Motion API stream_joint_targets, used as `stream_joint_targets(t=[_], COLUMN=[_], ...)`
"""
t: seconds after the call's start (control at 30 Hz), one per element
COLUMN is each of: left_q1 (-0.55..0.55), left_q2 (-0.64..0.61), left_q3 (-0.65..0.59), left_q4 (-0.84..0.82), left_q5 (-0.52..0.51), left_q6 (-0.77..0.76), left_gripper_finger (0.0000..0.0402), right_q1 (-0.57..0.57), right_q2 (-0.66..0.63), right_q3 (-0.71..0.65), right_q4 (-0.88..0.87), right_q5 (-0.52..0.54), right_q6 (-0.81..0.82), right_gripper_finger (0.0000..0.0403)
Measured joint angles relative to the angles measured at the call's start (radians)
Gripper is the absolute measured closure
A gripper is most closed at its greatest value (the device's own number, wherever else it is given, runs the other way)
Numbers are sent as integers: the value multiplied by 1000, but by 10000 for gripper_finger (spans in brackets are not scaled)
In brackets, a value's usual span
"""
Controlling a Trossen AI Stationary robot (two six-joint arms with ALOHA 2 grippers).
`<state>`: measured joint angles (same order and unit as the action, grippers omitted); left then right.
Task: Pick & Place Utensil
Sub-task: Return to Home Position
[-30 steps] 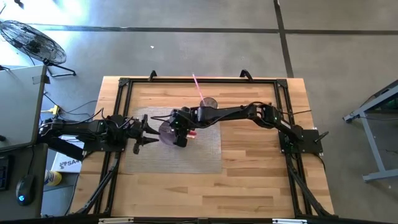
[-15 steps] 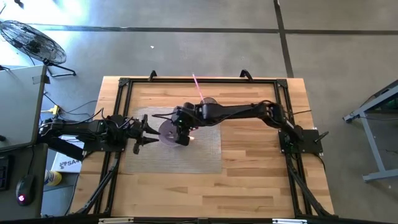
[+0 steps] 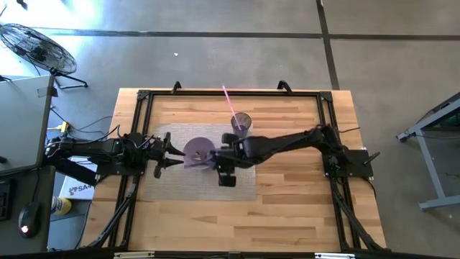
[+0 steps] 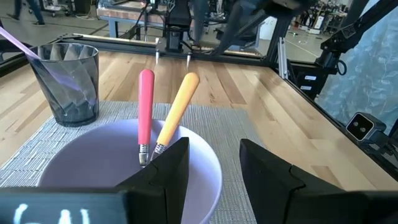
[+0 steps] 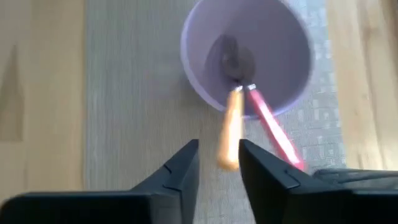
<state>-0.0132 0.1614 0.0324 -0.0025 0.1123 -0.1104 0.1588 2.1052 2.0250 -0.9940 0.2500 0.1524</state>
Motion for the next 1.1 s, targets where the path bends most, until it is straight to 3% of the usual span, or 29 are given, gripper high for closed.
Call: stream_joint_targets(t=[0.27,0.5,0.83,1.1], left_q1=[0,0,0,0], left_q2=[0,0,0,0], left_q3=[0,0,0,0], left_q4=[0,0,0,0], left_q5=[0,0,0,0], left_q6=[0,0,0,0], left_gripper_finger=[262,262,262,262], right_q1=[32,32,66,84], right_q2=[-19,-179,-718,-1181], right_q3=[-90,-339,-969,-1293], right_q4=[12,270,794,868], right_q5=[29,-7,-46,-5], right_q6=[4,4,3,26], right_gripper_finger=[394,388,395,400])
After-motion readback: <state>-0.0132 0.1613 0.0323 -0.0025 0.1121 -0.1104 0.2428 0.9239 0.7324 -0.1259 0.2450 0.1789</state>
